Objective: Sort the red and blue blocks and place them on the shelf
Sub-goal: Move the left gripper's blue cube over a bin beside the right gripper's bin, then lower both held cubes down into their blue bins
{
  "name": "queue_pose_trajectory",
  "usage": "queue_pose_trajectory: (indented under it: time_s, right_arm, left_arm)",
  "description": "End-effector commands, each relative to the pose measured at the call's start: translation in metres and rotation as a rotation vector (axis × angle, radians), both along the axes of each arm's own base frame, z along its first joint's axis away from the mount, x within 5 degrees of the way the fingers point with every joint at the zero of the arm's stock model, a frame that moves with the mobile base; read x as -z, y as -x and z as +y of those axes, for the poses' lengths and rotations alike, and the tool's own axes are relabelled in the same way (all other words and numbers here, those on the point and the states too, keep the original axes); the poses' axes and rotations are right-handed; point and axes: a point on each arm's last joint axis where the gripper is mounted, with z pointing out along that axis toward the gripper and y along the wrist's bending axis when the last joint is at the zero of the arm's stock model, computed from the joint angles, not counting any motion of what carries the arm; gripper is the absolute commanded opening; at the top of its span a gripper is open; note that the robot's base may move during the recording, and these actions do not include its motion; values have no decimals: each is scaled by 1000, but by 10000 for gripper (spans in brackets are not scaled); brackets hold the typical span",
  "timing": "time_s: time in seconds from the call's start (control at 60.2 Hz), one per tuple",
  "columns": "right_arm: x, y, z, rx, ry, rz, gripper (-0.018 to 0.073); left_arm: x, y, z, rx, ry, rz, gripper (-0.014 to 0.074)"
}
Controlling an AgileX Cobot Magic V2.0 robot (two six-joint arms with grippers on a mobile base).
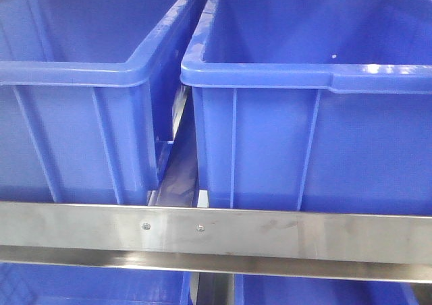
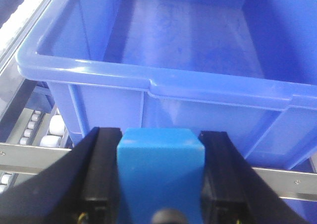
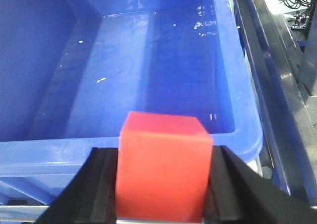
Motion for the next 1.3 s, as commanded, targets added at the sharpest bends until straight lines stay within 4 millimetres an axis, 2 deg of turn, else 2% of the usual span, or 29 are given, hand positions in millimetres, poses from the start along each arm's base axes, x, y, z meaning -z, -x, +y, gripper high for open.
queue_pose_trajectory:
  time_s: [0.0, 1.08, 1.279]
  right_arm:
    - [-16, -2, -1, 11, -4, -105, 58]
    - [-16, -2, -1, 11, -4, -108, 58]
    - [-23, -3, -1, 14, -7, -159, 58]
  left_arm:
    - [-16, -2, -1, 4, 21, -97, 135]
    - [-16, -2, -1, 4, 22, -102, 135]
    - [-28, -3, -2, 14, 36, -198, 135]
